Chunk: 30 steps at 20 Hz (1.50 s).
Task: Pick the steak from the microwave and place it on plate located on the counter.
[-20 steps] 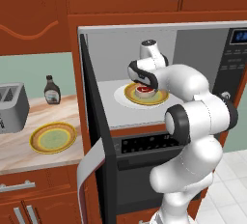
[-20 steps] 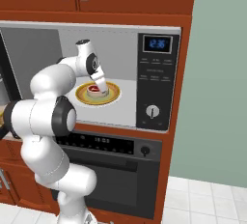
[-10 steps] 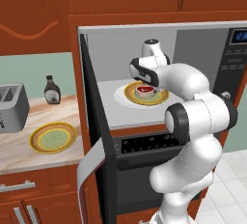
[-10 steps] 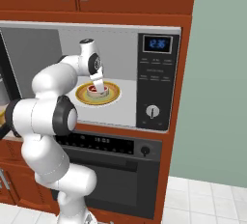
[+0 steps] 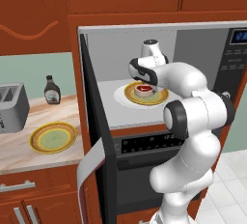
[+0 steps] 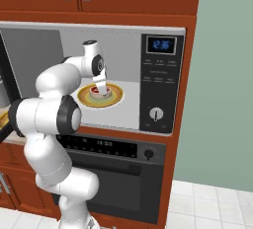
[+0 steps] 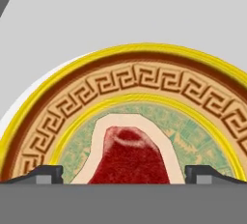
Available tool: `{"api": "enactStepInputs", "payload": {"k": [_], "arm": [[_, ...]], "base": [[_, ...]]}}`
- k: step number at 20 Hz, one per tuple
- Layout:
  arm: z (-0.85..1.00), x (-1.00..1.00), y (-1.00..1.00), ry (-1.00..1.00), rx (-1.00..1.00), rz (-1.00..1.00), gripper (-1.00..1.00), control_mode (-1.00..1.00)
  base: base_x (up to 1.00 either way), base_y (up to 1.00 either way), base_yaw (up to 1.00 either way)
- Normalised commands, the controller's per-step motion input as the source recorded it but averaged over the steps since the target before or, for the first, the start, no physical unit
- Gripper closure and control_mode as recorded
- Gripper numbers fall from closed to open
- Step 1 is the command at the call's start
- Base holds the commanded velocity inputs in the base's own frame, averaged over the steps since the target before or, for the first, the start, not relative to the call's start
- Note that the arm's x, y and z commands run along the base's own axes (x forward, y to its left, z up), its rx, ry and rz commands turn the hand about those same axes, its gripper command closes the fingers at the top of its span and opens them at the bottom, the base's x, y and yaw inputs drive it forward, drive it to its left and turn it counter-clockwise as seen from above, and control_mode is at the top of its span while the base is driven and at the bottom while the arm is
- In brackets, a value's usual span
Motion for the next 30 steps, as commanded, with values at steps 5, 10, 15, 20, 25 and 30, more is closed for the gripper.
{"api": "enactStepInputs", "payload": {"k": [5, 10, 15, 20, 25, 30], "arm": [[-0.08, 0.01, 0.0, 0.0, 0.0, -0.01, -1.0, -1.0], [0.0, 0.0, -0.03, 0.0, 0.0, -0.06, -1.0, -1.0], [0.0, 0.0, -0.06, 0.0, 0.01, -0.12, -1.0, -1.0], [0.0, 0.01, -0.04, 0.0, 0.02, -0.08, -1.0, -1.0], [0.0, 0.05, -0.01, 0.02, 0.03, -0.02, -1.0, -1.0], [-0.11, 0.01, -0.18, 0.05, 0.07, 0.0, -1.0, -1.0]], "base": [[0.0, 0.0, 0.0], [0.0, 0.0, 0.0], [0.0, 0.0, 0.0], [0.0, 0.0, 0.0], [0.0, 0.0, 0.0], [0.0, 0.0, 0.0]]}}
